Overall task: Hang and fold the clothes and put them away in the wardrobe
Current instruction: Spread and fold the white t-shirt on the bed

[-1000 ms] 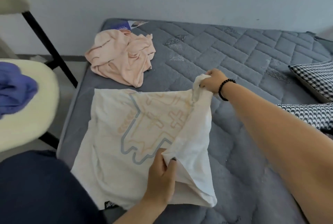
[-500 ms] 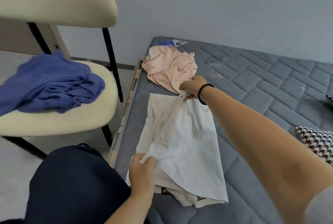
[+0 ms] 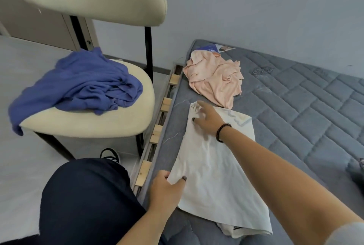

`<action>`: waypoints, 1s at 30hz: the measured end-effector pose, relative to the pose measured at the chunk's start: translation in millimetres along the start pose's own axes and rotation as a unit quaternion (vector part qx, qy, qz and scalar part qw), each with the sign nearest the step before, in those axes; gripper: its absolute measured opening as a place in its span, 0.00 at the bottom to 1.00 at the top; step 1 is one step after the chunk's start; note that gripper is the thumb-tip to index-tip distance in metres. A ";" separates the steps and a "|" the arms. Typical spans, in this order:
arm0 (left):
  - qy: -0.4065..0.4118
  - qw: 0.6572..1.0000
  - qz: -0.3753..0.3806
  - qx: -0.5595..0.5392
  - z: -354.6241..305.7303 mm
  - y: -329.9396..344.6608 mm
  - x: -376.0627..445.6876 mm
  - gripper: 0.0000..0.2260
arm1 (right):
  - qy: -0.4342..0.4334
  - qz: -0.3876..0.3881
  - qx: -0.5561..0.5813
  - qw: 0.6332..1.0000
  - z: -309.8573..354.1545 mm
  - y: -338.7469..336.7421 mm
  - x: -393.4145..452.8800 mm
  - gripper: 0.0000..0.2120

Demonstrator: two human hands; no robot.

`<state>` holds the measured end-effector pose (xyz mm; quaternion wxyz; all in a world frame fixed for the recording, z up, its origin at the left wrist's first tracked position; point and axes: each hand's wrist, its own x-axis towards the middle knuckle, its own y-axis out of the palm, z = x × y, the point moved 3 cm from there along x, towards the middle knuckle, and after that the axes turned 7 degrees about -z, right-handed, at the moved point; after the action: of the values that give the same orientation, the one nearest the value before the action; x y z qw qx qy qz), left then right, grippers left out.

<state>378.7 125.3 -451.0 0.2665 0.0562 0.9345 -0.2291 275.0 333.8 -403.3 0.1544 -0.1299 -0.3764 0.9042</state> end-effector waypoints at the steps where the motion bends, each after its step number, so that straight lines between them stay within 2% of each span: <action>1: 0.012 1.000 0.008 0.027 2.1 1.9 2.4 0.09 | -0.038 0.021 -0.060 0.997 -5.3 5.8 -6.5 0.28; 3: 0.048 0.995 0.013 0.084 4.0 5.2 3.2 0.07 | -0.101 0.066 -0.208 0.971 -19.1 22.5 -14.3 0.28; 5: 0.093 0.983 -0.016 0.157 4.4 8.8 3.7 0.10 | -0.124 0.076 -0.282 0.948 -31.0 33.8 -14.6 0.28; 8: 0.106 0.978 -0.039 0.174 0.5 7.9 5.3 0.15 | -0.113 0.053 -0.268 0.955 -33.5 34.8 -20.6 0.30; 11: 0.075 0.992 0.021 0.097 -1.0 7.2 12.9 0.11 | -0.086 0.032 -0.234 0.968 -43.1 26.8 -49.6 0.30; 13: 0.070 0.989 0.069 0.107 -3.4 6.6 13.4 0.07 | -0.072 0.037 -0.237 0.968 -60.4 22.9 -82.2 0.30; 17: 0.067 0.987 0.099 0.104 -3.0 4.2 8.7 0.09 | -0.033 0.042 -0.283 0.958 -101.4 16.5 -151.2 0.33; 21: 0.086 0.983 0.117 0.109 4.6 -0.8 2.5 0.13 | 0.055 -0.031 -0.315 0.947 -121.6 11.4 -205.2 0.46; 22: 0.086 0.983 0.123 0.107 6.9 -2.1 1.2 0.12 | 0.079 -0.061 -0.303 0.948 -122.9 9.9 -214.2 0.48; 24: 0.102 0.981 0.125 0.110 7.8 -6.1 -3.9 0.11 | 0.127 -0.125 -0.252 0.951 -122.7 6.2 -227.7 0.44; 27: 0.129 0.979 0.111 0.107 4.9 -10.2 -12.3 0.09 | 0.206 -0.209 -0.095 0.951 -118.0 -3.3 -237.9 0.39; 30: 0.148 0.981 0.103 0.066 -0.8 -13.1 -24.0 0.13 | 0.253 -0.208 0.059 0.943 -116.7 -16.6 -242.5 0.32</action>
<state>395.7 114.4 -432.6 0.1433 0.2033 0.9355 -0.2511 541.8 328.3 -442.3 0.4365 -0.2643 -0.2892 0.8099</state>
